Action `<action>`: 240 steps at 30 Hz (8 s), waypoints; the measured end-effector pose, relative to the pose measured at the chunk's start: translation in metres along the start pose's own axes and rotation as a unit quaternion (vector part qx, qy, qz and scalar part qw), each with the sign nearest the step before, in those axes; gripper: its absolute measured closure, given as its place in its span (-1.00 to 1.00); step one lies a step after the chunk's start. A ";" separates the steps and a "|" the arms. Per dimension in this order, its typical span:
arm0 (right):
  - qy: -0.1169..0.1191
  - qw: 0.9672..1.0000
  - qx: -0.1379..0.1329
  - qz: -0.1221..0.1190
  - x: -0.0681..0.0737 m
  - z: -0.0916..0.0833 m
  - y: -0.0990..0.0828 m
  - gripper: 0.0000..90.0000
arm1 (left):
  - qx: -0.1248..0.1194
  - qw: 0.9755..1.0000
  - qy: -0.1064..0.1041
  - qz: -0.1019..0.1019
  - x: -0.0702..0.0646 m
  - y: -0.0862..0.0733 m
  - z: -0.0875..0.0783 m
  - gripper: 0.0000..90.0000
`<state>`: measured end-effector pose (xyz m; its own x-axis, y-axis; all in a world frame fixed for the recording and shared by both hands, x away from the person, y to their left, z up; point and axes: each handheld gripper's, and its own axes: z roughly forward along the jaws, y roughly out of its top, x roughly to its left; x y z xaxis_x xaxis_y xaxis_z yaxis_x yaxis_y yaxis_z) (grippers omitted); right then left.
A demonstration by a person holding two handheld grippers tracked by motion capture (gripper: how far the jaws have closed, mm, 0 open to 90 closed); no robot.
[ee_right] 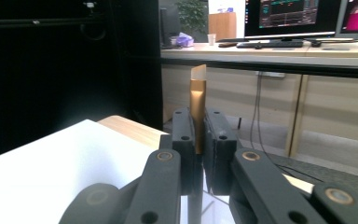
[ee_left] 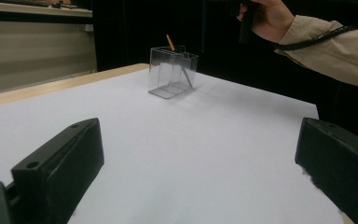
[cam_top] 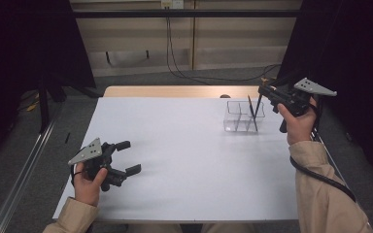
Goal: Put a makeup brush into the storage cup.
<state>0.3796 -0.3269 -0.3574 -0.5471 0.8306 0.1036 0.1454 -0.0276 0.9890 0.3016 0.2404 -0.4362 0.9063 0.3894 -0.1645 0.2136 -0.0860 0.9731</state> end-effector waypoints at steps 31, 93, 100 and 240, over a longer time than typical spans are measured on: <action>-0.052 0.998 0.003 -0.017 -0.018 0.023 -0.019 0.88 | -0.002 1.000 0.003 0.003 -0.001 0.000 -0.004 -0.98; -0.051 0.998 0.044 0.009 -0.011 0.021 -0.043 -0.56 | -0.006 1.000 0.004 0.007 -0.001 0.003 -0.005 -0.97; -0.038 0.998 0.048 0.006 -0.006 0.017 -0.042 -0.75 | -0.006 1.000 0.002 0.006 0.000 0.003 -0.004 -0.97; 0.101 0.989 0.100 -0.041 0.089 -0.076 -0.102 -0.89 | -0.002 1.000 -0.002 0.012 -0.002 0.000 0.002 -0.99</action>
<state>0.2536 -0.2923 -0.4408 -0.7151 0.6962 0.0624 0.2429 0.1638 0.9561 0.2999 0.2381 -0.4361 0.9127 0.3832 -0.1423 0.1905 -0.0909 0.9775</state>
